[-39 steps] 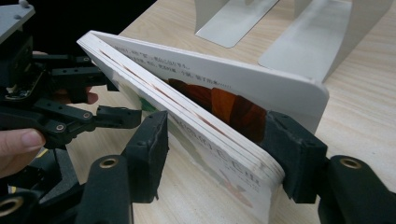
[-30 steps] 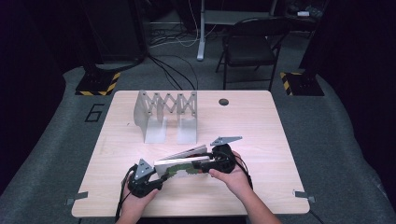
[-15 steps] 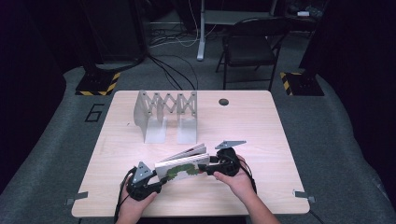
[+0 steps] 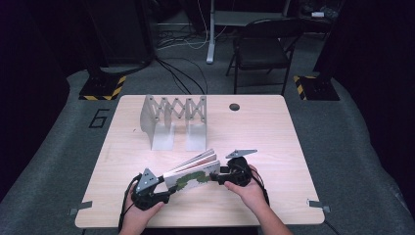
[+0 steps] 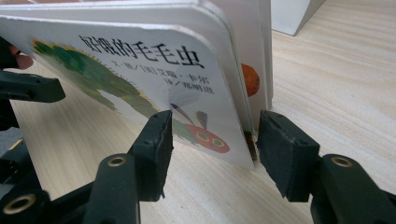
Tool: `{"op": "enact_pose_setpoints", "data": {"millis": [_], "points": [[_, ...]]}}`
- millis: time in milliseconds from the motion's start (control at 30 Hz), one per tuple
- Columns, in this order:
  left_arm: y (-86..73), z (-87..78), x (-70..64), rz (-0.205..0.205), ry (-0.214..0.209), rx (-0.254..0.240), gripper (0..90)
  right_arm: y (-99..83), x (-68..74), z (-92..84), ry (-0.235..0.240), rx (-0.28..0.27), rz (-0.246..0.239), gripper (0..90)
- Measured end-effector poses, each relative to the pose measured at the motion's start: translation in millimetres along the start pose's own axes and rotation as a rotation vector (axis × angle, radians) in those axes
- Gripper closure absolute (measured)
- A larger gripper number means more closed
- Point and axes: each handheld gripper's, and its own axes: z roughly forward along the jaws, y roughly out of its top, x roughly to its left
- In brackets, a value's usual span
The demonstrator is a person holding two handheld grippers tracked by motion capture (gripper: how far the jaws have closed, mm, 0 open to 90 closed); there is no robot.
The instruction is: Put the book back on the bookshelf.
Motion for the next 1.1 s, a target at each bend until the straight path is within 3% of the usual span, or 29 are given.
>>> {"op": "enact_pose_setpoints", "data": {"millis": [133,367,467,1100], "points": [[1.0,3.6,2.1,-0.025,-0.016,0.015,38.3,-0.4,-0.1,0.4,-0.001,0.007,0.0,45.0],[9.9,13.6,-0.1,-0.01,-0.03,0.028,34.7,-1.8,-3.9,-1.7,0.001,0.002,0.011,44.8],[14.3,16.2,0.0,-0.022,-0.033,0.017,34.5,-2.6,-6.0,-2.0,0.0,-0.002,0.016,44.8],[32.3,27.2,2.4,-0.017,-0.111,0.007,32.9,-3.2,-11.3,-0.5,-0.015,-0.007,0.036,44.9]]}}
